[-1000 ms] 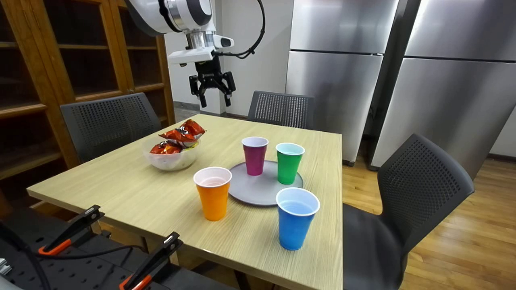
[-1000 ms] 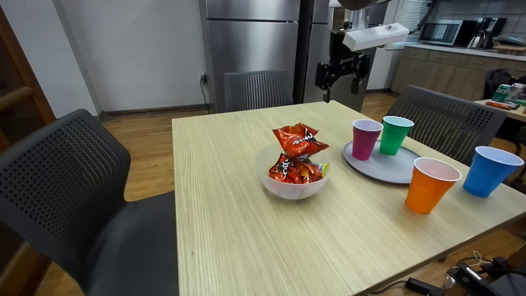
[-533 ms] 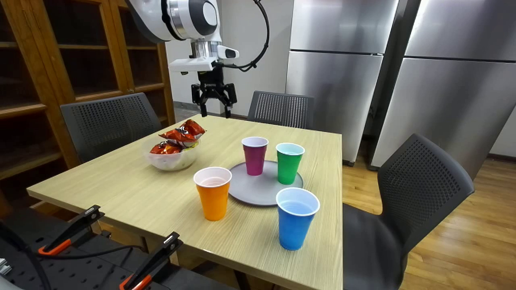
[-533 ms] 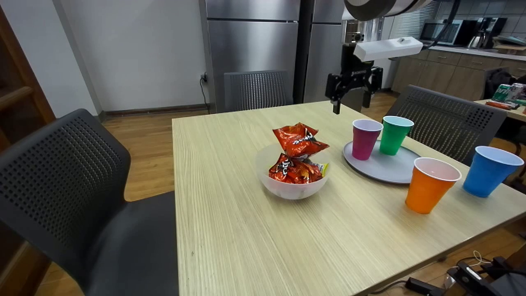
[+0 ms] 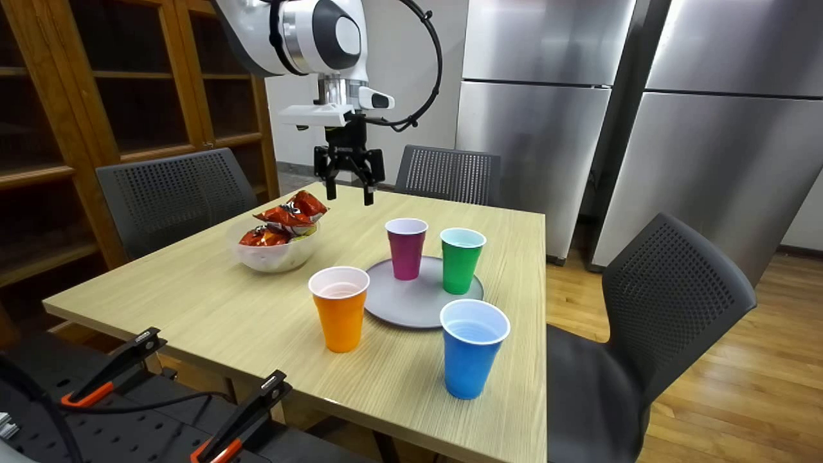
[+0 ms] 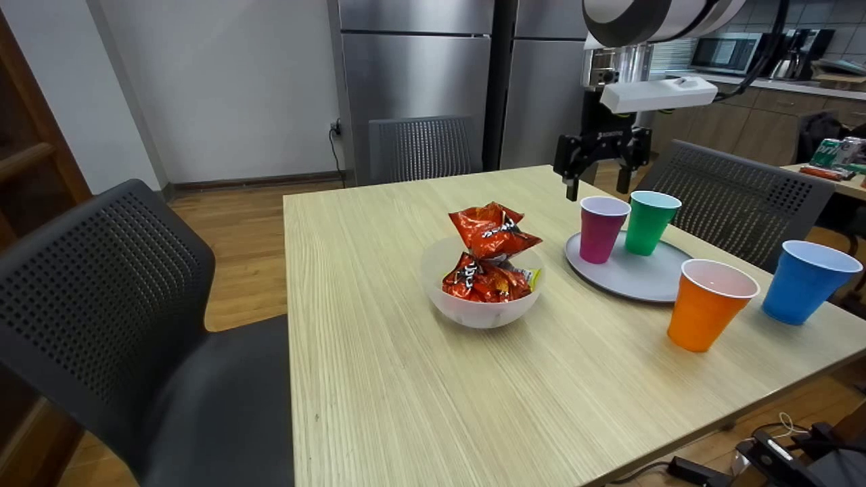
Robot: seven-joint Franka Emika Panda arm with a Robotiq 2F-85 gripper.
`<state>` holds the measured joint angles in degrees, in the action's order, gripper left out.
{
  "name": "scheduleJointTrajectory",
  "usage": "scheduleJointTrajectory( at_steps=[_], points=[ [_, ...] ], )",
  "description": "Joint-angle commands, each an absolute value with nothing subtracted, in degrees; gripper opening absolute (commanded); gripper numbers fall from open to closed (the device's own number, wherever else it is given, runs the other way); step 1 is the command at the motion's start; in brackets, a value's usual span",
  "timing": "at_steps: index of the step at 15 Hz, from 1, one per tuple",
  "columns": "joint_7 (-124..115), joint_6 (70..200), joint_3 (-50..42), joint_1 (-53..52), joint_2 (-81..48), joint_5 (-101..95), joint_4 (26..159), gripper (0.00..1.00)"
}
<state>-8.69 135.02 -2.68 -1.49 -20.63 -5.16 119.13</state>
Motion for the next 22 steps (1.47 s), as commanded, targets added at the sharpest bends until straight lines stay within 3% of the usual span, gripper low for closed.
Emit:
scheduleJointTrajectory(
  at_steps=[1,22],
  points=[
    [-8.6,135.0,-2.7,-1.5,-20.8,-5.2,119.1,1.0],
    [-8.8,134.6,-3.6,-0.8,-16.0,-4.7,125.1,1.0]
  ],
)
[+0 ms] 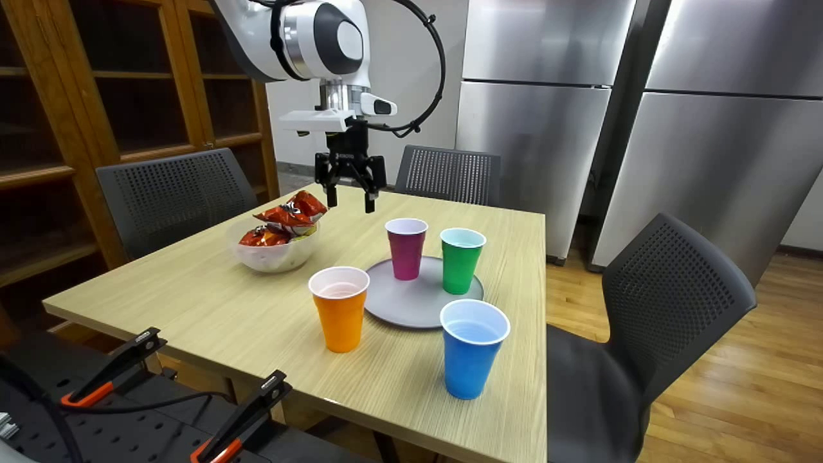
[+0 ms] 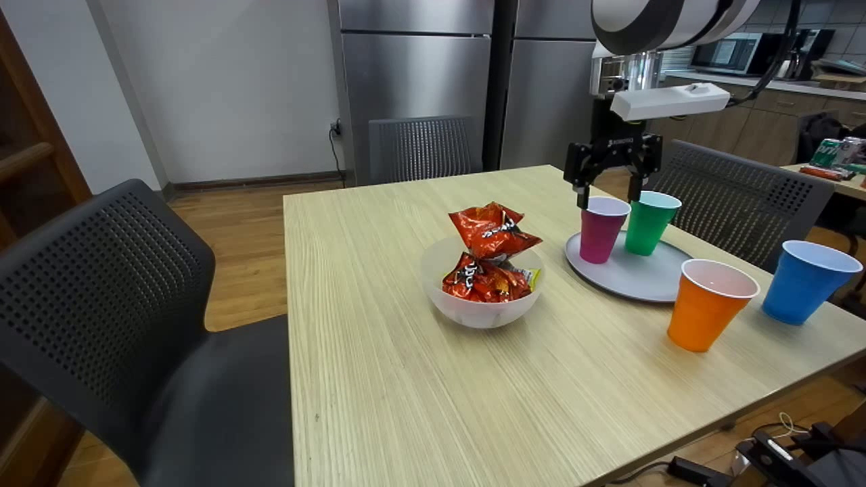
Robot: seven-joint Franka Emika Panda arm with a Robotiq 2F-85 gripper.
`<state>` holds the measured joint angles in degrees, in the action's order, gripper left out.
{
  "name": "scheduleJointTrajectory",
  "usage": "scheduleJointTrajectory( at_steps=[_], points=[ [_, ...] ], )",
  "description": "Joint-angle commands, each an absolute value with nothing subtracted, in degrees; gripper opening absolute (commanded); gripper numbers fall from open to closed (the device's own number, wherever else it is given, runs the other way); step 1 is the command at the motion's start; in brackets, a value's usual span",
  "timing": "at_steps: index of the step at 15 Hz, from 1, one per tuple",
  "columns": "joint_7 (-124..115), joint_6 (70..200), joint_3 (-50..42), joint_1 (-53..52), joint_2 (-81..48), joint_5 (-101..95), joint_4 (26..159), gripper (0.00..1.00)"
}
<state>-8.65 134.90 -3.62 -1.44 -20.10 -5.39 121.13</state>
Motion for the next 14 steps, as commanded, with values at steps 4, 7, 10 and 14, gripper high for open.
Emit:
scheduleJointTrajectory(
  at_steps=[4,7,10,14],
  points=[
    [-9.2,135.7,-3.7,-0.6,-13.6,-4.3,128.7,1.0],
    [-9.7,136.0,-3.9,-0.4,-11.8,-4.3,131.4,1.0],
    [-10.6,136.8,-4.5,-0.2,-9.8,-4.6,134.7,1.0],
    [-10.7,137.9,-5.0,0.4,-8.3,-3.8,138.2,1.0]
  ],
)
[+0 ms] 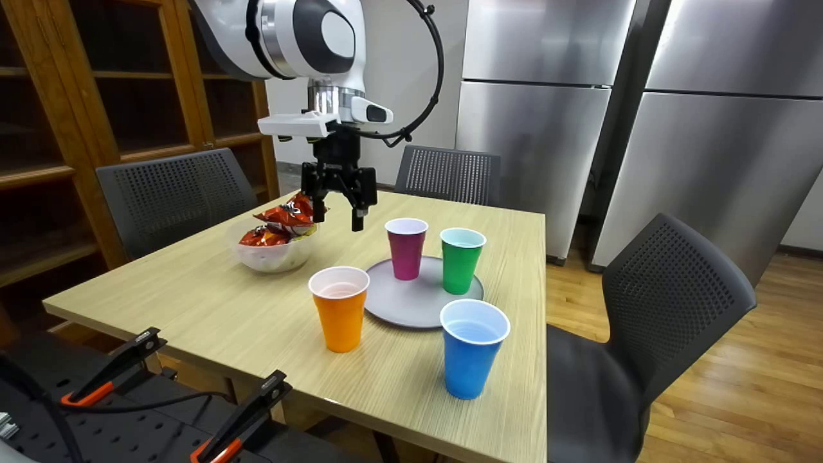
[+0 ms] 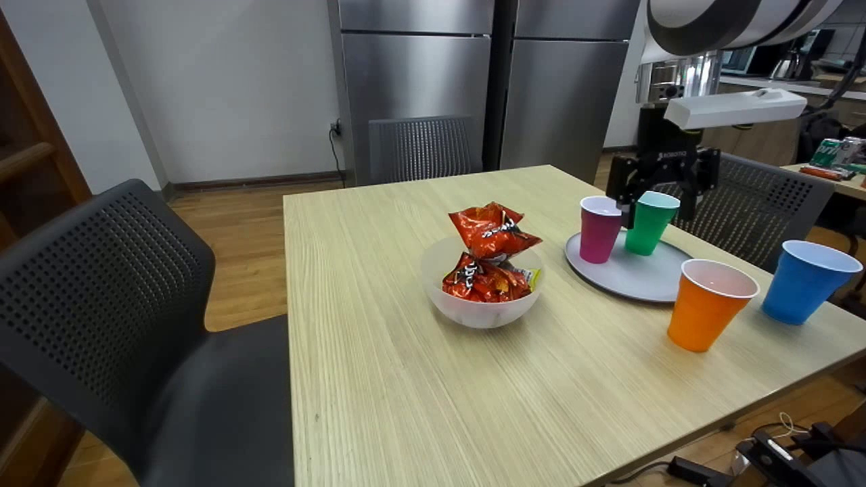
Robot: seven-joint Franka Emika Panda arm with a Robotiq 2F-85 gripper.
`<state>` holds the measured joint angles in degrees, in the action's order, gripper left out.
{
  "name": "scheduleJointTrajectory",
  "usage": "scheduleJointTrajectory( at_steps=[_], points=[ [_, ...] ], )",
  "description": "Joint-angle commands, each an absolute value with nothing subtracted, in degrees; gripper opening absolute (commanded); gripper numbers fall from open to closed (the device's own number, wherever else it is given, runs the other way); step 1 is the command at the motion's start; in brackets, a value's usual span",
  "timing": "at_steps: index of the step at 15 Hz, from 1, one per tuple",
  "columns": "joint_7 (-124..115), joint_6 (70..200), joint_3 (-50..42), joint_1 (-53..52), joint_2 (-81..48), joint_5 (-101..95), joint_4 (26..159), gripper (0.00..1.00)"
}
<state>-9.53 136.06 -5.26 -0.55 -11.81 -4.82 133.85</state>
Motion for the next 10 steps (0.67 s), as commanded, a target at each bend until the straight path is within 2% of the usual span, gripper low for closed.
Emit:
scheduleJointTrajectory(
  at_steps=[1,10],
  points=[
    [-10.8,138.3,-5.1,0.5,-8.0,-3.7,138.9,1.0],
    [-13.2,146.4,-5.4,0.6,-7.3,-3.8,144.8,1.0]
  ],
)
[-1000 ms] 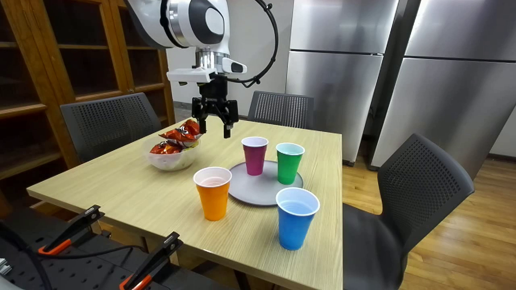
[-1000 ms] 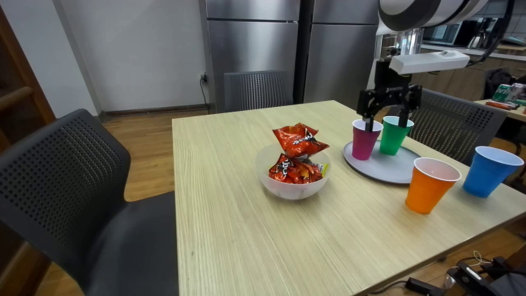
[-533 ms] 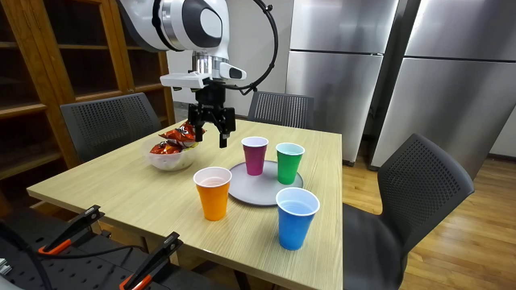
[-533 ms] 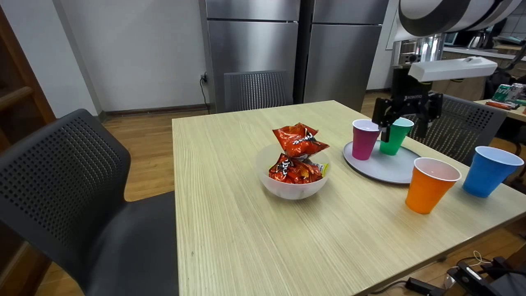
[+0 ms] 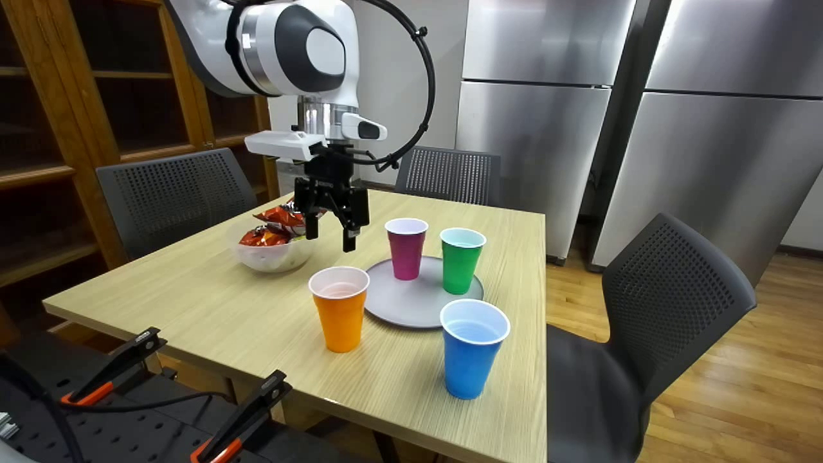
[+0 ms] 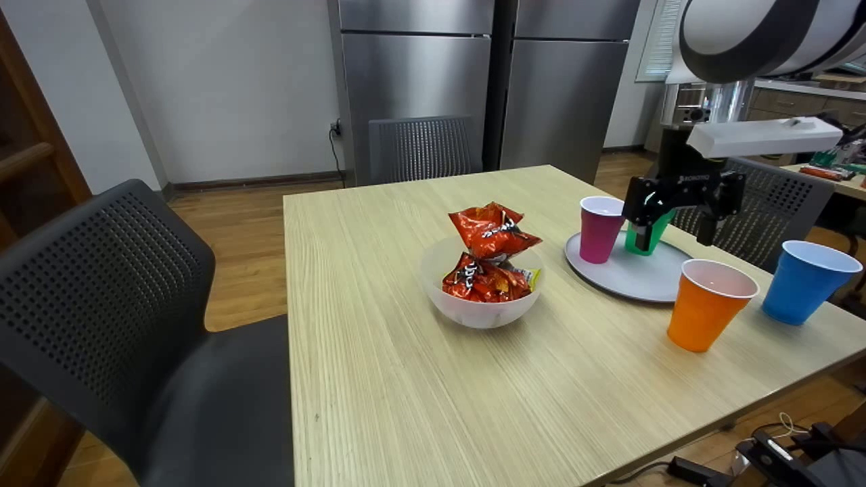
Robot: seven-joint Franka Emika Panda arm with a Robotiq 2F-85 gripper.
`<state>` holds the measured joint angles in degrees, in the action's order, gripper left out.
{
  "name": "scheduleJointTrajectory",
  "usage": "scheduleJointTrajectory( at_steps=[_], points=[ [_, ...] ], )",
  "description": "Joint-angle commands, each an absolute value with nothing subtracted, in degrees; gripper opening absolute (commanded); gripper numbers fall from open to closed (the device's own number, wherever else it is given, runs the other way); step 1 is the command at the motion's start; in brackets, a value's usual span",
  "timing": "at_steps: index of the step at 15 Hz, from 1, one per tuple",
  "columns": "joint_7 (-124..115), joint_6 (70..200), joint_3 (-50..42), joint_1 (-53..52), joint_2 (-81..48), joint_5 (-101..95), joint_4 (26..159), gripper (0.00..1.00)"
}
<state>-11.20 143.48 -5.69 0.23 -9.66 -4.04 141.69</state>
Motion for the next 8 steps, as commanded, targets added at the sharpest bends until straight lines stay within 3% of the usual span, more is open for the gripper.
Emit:
scheduleJointTrajectory(
  at_steps=[1,8],
  points=[
    [-13.3,147.0,-5.4,0.5,-7.6,-3.7,145.1,1.0],
    [-14.9,148.7,-5.7,0.3,-8.5,-4.4,146.1,1.0]
  ],
)
